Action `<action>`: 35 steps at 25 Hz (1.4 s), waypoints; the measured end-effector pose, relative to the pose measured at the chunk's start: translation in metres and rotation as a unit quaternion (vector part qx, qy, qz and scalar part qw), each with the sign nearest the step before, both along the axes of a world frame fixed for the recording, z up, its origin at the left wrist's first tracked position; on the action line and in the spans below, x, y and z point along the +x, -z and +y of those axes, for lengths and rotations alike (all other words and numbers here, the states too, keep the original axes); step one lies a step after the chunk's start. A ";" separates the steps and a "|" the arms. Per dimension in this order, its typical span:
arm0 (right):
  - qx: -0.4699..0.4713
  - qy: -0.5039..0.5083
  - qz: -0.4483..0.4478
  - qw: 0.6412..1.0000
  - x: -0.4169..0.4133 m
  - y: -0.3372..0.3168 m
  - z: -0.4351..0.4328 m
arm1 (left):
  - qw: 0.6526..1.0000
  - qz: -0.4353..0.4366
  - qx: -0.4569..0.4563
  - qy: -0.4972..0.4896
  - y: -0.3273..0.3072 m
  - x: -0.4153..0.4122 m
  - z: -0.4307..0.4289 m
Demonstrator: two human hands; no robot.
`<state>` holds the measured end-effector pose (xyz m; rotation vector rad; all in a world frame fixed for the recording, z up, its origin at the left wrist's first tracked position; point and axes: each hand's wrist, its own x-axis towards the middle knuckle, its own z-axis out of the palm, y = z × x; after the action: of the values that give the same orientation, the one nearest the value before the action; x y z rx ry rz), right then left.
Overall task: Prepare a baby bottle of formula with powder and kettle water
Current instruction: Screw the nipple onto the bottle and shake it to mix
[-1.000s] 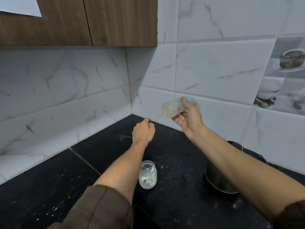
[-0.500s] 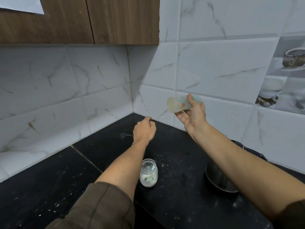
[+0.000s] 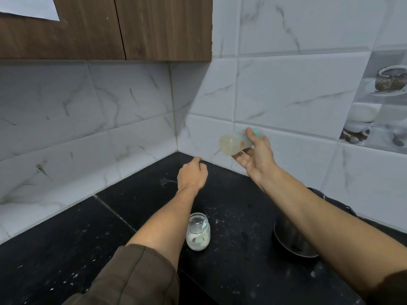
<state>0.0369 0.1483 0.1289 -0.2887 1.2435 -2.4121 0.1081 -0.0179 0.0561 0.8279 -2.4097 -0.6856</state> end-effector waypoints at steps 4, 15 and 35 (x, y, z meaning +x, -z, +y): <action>0.130 -0.156 0.157 0.966 0.013 -0.002 0.010 | 1.000 -0.001 -0.003 0.002 -0.001 -0.003 -0.003; 0.105 -0.123 0.131 0.978 0.018 0.003 0.006 | 1.000 -0.005 -0.011 0.009 -0.002 -0.006 -0.002; -0.024 -0.020 0.033 0.999 0.003 -0.003 0.005 | 1.000 0.004 -0.010 -0.001 -0.001 -0.002 -0.006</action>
<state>0.0399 0.1529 0.1319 -0.4072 1.1983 -2.4177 0.1062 -0.0235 0.0572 0.8179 -2.4048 -0.6626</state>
